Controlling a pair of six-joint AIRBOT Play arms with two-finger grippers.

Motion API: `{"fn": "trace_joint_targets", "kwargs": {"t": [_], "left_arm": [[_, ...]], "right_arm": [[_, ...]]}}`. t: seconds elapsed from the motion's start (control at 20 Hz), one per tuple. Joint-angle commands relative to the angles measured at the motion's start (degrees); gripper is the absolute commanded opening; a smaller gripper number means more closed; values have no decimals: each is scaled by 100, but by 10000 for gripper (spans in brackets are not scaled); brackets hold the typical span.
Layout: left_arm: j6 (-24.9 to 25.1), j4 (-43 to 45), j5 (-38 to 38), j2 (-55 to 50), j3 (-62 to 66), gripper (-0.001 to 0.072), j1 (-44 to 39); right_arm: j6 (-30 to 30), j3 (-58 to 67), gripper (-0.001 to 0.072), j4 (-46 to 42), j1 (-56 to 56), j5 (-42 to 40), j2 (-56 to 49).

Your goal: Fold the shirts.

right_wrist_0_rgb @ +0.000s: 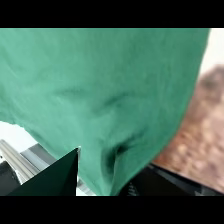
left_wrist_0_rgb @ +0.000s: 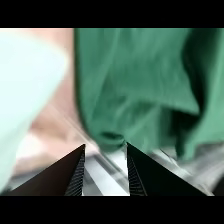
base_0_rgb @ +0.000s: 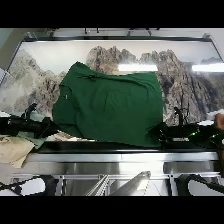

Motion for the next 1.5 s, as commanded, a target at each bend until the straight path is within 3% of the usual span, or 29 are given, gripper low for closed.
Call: {"fn": "trace_joint_targets", "kwargs": {"t": [0.0,0.1,0.15,0.2,0.3,0.5,0.65,0.75,0.9,1.0,1.1,1.3,1.45], "left_arm": [[-9,0,1023,4,-17,290,-555],[-9,4,1143,7,146,260,-826],[-2,26,1056,7,282,7,-911],[9,22,942,7,424,23,-938],[-13,24,529,11,737,23,-881],[-164,-39,-647,116,1329,23,-297],[-149,-734,-1270,721,1602,23,315],[223,-1827,-1838,1290,1757,23,616],[789,-4376,-2839,2221,2284,23,970],[874,-6024,-3200,2771,2962,23,1504],[879,-7414,-3381,3195,3703,22,2356],[979,-8120,-3432,3438,4817,21,3545],[898,-7715,-3241,2785,5556,19,3390]], "right_arm": [[-105,7,357,212,17,-463,-20],[-109,7,355,212,17,-341,-20],[-114,7,276,210,17,-284,-20],[-155,7,82,210,17,-210,-15],[-291,13,13,195,-7,61,20],[-345,306,12,201,-745,1318,459],[-299,885,12,772,-1790,2494,1204],[-304,1147,12,2114,-2122,2988,1700],[-249,1646,13,4642,-2157,3700,2503],[-190,2260,13,5866,-2223,3724,3104],[-197,3034,13,6502,-2485,3399,3696],[-216,4470,13,6118,-3060,2675,4299],[107,4725,12,4238,-2785,2321,4065]]}}
